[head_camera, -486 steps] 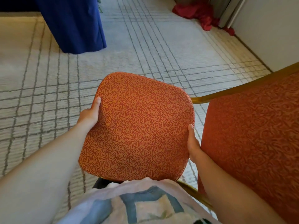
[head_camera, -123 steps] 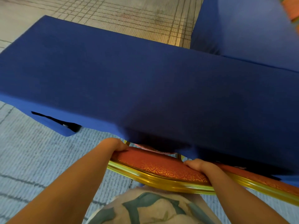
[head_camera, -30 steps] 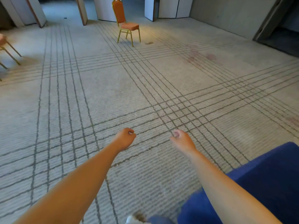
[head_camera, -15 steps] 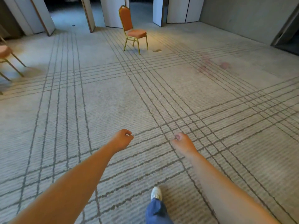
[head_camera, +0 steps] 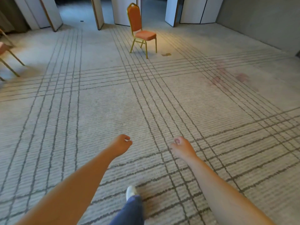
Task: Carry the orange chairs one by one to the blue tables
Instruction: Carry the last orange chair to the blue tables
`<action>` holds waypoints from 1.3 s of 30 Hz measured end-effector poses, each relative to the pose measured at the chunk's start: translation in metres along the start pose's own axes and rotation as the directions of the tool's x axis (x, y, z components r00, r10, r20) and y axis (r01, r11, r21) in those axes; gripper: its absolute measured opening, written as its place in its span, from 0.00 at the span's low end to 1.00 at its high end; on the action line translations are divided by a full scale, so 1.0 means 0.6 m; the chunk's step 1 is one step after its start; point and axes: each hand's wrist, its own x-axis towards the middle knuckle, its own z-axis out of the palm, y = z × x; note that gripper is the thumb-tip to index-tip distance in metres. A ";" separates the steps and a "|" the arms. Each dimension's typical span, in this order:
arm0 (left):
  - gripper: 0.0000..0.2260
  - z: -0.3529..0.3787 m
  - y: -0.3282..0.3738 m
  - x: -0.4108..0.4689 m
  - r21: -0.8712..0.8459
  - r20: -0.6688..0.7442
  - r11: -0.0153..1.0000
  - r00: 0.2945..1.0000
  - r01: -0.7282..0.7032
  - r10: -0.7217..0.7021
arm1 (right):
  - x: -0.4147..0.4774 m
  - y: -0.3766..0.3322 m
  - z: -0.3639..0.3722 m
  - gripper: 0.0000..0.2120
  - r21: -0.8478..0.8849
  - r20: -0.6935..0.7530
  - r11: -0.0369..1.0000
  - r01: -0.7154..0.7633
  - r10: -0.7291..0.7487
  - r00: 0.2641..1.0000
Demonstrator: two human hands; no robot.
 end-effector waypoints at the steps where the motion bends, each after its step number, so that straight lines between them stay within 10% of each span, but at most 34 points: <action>1: 0.18 -0.006 0.018 0.042 -0.001 0.000 1.000 1.000 -0.005 0.005 | 0.043 -0.011 -0.011 0.23 0.005 -0.006 1.000 -0.001 0.001 1.000; 18: 0.16 -0.174 0.422 0.712 0.051 0.031 0.986 0.987 -0.157 0.155 | 0.693 -0.274 -0.239 0.20 0.109 -0.176 0.994 0.008 0.011 0.984; 39: 0.19 -0.263 0.881 1.452 0.028 0.097 0.999 0.994 -0.045 0.042 | 1.528 -0.504 -0.578 0.23 0.063 -0.041 0.998 0.009 -0.006 0.999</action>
